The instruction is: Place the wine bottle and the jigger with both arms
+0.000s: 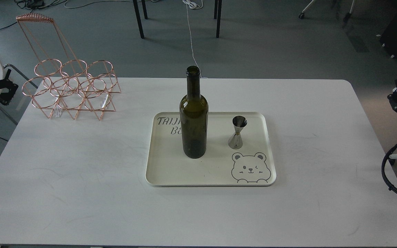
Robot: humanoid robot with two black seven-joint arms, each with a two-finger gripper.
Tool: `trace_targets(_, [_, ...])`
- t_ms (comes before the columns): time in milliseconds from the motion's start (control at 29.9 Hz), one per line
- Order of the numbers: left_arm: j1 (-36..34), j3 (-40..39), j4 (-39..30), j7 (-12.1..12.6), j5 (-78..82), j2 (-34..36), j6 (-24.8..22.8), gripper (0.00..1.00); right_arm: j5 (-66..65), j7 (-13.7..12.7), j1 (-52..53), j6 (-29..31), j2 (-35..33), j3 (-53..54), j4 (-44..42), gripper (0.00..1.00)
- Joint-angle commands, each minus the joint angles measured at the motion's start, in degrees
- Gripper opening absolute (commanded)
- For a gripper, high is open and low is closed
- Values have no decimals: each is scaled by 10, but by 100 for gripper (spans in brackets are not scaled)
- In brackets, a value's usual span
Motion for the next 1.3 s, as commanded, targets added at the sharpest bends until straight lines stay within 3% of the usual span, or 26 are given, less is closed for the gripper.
trace_targets(0, [4, 2, -4, 1, 0, 2, 0, 98, 0, -1, 0, 0, 2, 0, 0, 99])
trace_targets(334, [-6, -3, -4, -6, -1, 10, 0, 98, -7, 0, 17, 0, -3, -10, 2, 99])
trace_targets(501, [-28, -1, -5, 0, 2, 10, 0, 98, -12, 3, 61, 0, -7, -101, 25, 99])
trace_targets(702, [-52, 2, -3, 0, 37, 9, 0, 98, -36, 5, 96, 0, -63, -181, 100, 99])
trace_targets(936, [-54, 2, -5, -4, 55, 7, 0, 98, -171, 9, 102, 0, -180, -181, 313, 99])
trace_targets(1270, [-51, 2, -5, -6, 55, 5, 0, 98, -458, 26, 62, -219, -292, -183, 634, 99])
